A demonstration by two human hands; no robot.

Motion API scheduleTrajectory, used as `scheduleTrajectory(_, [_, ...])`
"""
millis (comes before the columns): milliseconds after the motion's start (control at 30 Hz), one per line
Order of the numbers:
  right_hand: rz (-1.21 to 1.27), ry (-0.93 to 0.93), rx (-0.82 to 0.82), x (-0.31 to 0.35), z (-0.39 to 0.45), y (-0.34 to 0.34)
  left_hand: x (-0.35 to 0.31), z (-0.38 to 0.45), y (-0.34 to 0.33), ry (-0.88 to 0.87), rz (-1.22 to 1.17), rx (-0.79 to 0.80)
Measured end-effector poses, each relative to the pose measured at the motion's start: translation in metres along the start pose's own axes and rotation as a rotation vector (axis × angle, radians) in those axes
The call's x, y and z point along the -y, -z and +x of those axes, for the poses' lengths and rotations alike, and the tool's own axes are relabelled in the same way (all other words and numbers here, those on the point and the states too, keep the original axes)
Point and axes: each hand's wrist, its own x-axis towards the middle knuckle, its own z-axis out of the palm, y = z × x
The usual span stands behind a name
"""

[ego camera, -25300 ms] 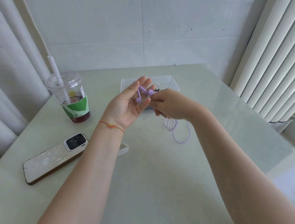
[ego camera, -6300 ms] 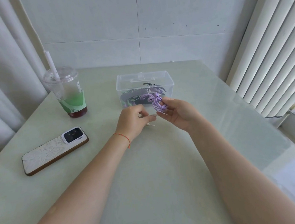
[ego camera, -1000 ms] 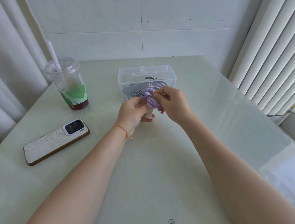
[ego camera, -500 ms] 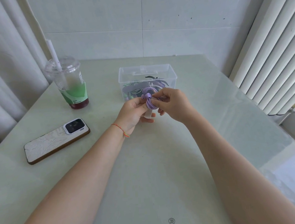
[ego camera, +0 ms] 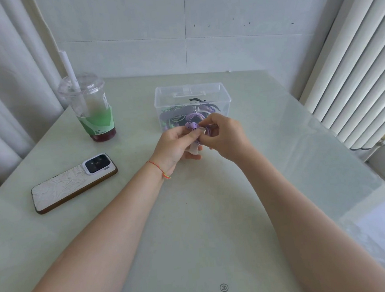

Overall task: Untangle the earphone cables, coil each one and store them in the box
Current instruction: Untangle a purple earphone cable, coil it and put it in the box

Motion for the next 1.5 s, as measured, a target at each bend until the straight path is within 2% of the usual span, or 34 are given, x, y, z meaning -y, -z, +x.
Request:
scheduleTrajectory(267, [0.295,-0.103,-0.013,0.005,-0.001,-0.006,0.000,0.002,-0.002,0.015,-0.065,-0.061])
scheduleTrajectory(467, [0.527,-0.177,0.060,0.007,-0.004,-0.009,0.000,0.006,-0.002,0.035,-0.056,-0.169])
scheduleTrajectory(633, [0.610,-0.202,0.118,0.005,-0.003,-0.012,-0.003,0.004,-0.004,0.023,-0.075,-0.196])
scheduleTrajectory(1167, [0.655,-0.295,0.027,0.015,-0.006,-0.013,-0.002,0.003,-0.003,0.005,0.000,-0.215])
scheduleTrajectory(1367, [0.487,-0.248,-0.073,0.013,-0.004,-0.013,-0.004,0.000,-0.006,0.005,-0.003,-0.189])
scheduleTrajectory(1500, [0.460,-0.224,-0.070,0.012,-0.004,-0.012,-0.002,0.000,-0.003,0.012,-0.010,-0.181])
